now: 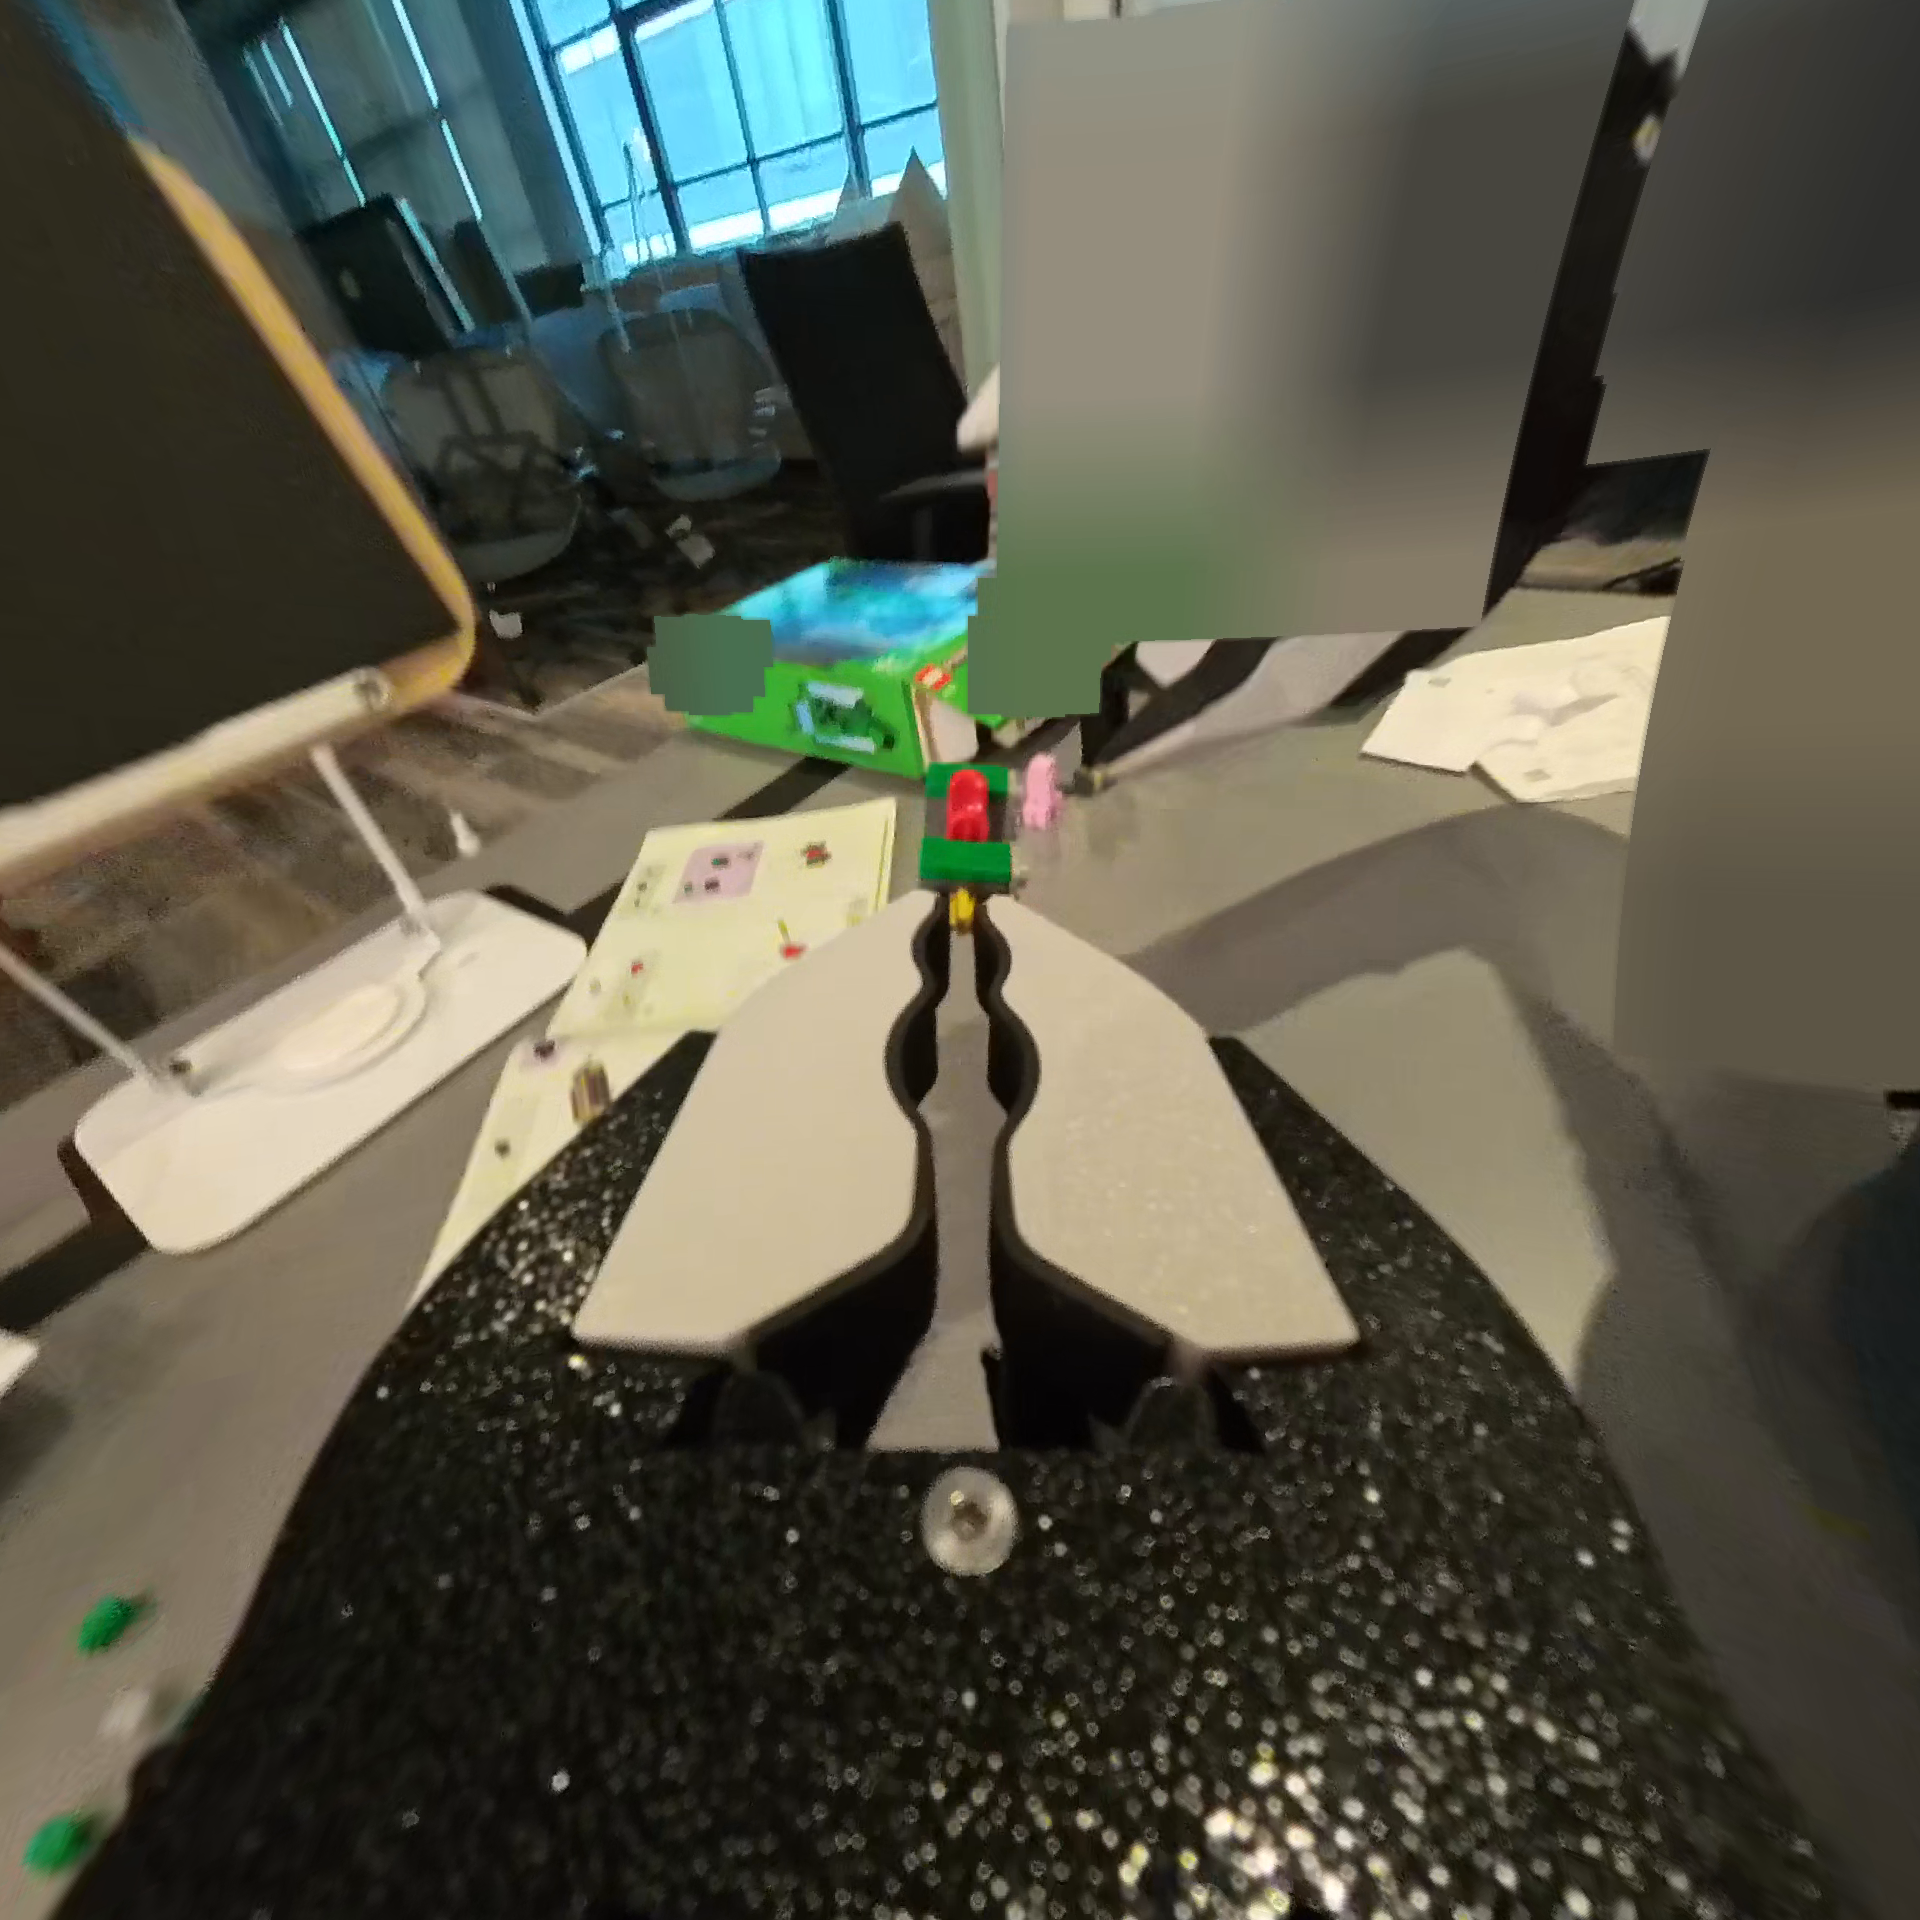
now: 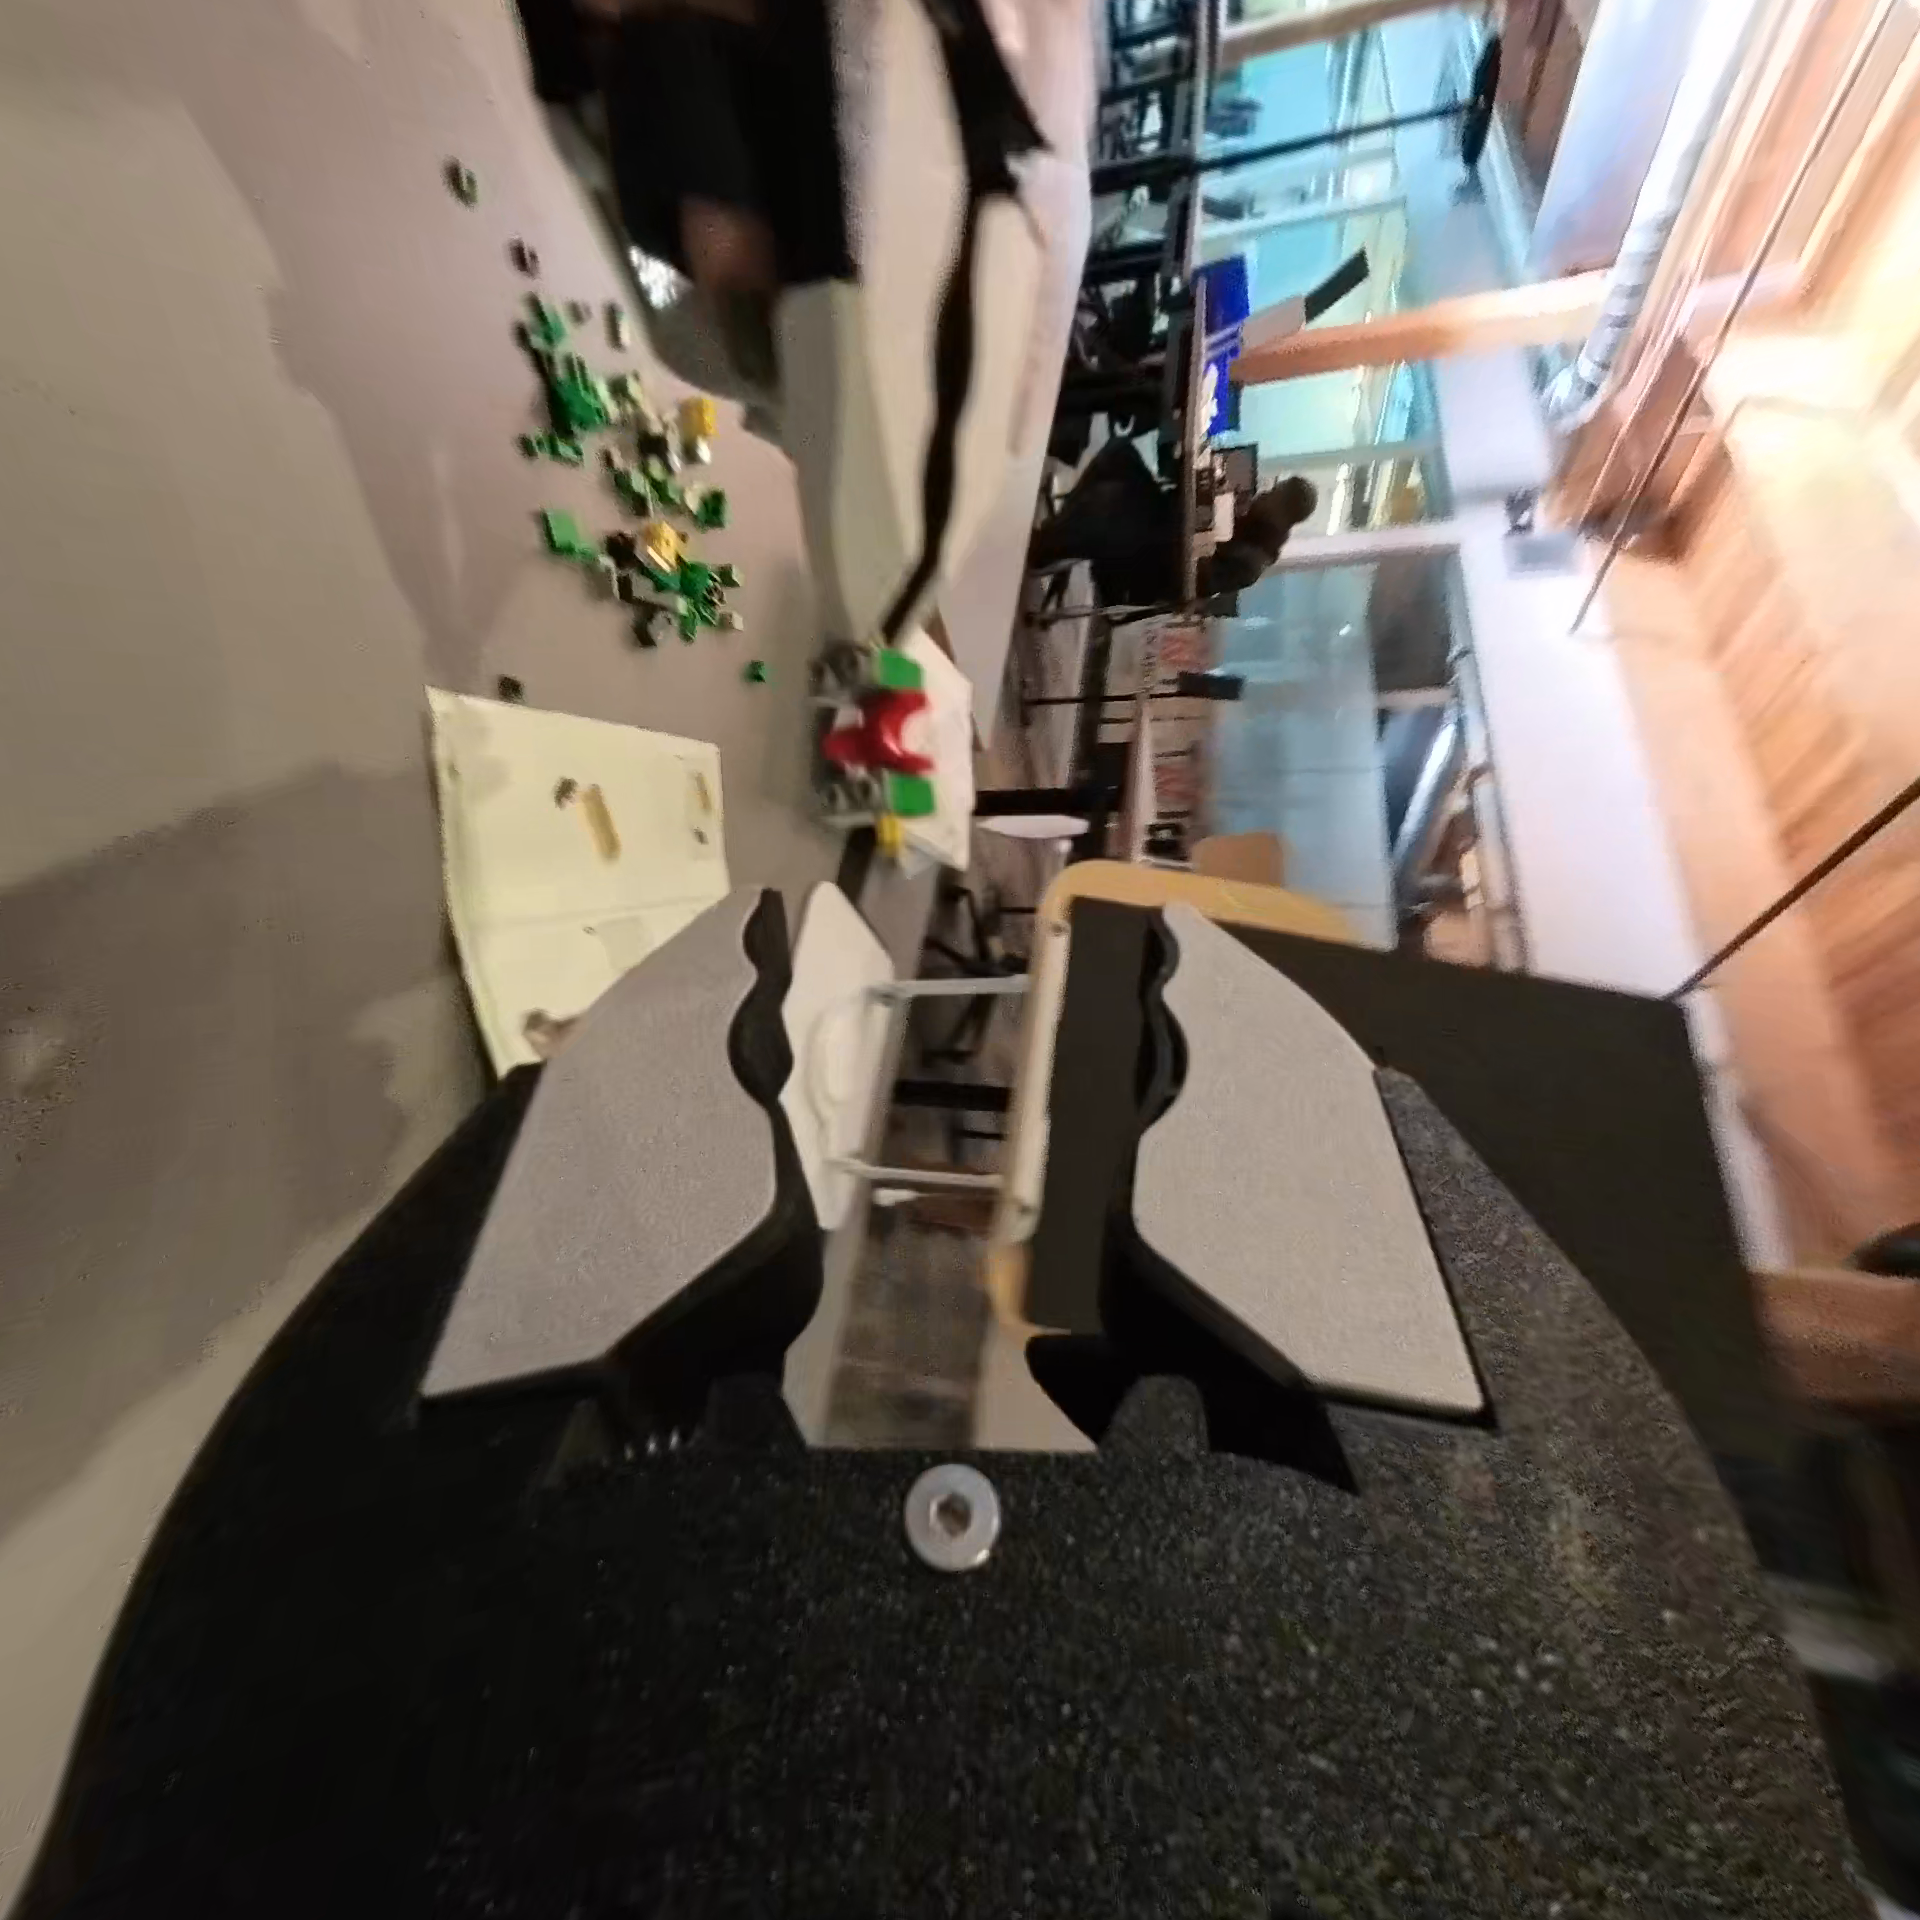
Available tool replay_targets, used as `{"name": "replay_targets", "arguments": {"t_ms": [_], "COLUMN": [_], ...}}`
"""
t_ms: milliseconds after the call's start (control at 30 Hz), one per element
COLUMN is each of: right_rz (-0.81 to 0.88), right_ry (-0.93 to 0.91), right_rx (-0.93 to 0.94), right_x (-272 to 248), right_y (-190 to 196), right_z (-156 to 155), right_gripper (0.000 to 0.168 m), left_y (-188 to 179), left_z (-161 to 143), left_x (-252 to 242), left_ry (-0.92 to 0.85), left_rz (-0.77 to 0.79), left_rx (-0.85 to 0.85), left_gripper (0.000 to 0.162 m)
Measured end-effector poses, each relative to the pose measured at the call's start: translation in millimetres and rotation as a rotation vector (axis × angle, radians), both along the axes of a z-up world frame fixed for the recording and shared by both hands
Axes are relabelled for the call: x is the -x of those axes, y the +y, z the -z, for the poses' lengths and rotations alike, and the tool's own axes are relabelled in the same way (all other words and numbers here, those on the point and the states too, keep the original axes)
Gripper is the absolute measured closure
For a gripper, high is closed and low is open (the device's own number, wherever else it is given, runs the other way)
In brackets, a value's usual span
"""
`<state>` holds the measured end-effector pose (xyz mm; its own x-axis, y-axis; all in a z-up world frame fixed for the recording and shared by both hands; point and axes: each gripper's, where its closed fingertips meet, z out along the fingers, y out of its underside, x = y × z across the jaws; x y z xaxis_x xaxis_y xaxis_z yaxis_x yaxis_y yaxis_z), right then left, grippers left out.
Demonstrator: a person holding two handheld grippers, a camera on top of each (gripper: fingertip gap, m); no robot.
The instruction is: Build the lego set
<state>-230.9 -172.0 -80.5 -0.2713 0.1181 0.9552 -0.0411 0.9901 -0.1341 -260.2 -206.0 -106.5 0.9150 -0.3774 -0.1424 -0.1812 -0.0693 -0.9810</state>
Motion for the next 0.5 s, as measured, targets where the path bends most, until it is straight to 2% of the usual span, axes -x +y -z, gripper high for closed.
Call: {"name": "replay_targets", "arguments": {"t_ms": [100,267,367,500], "right_rz": [0.039,0.119,0.178,0.239], "right_ry": [-0.053,-0.152,-0.109,-0.092], "right_rx": [0.229,0.667,0.844,1.041], "right_x": [-0.5,4.5,-0.2,-22.4], "right_y": [10.5,23.7,43.6,67.2], "right_z": [22.0,78.5,96.5,115.3], "right_gripper": [0.104,0.107,0.114,0.118], "left_y": [-12.8,-35.0,-43.1,-47.3], "left_z": [38.4,109.0,130.2,149.1], "left_x": [12.8,14.7,11.0,10.4], "left_ry": [-0.02,-0.121,-0.16,-0.095], "left_rz": [-0.05,-0.072,-0.088,-0.117], "left_rx": [0.082,0.314,0.401,0.488], "left_gripper": [0.158,0.158,0.158,0.158]}}
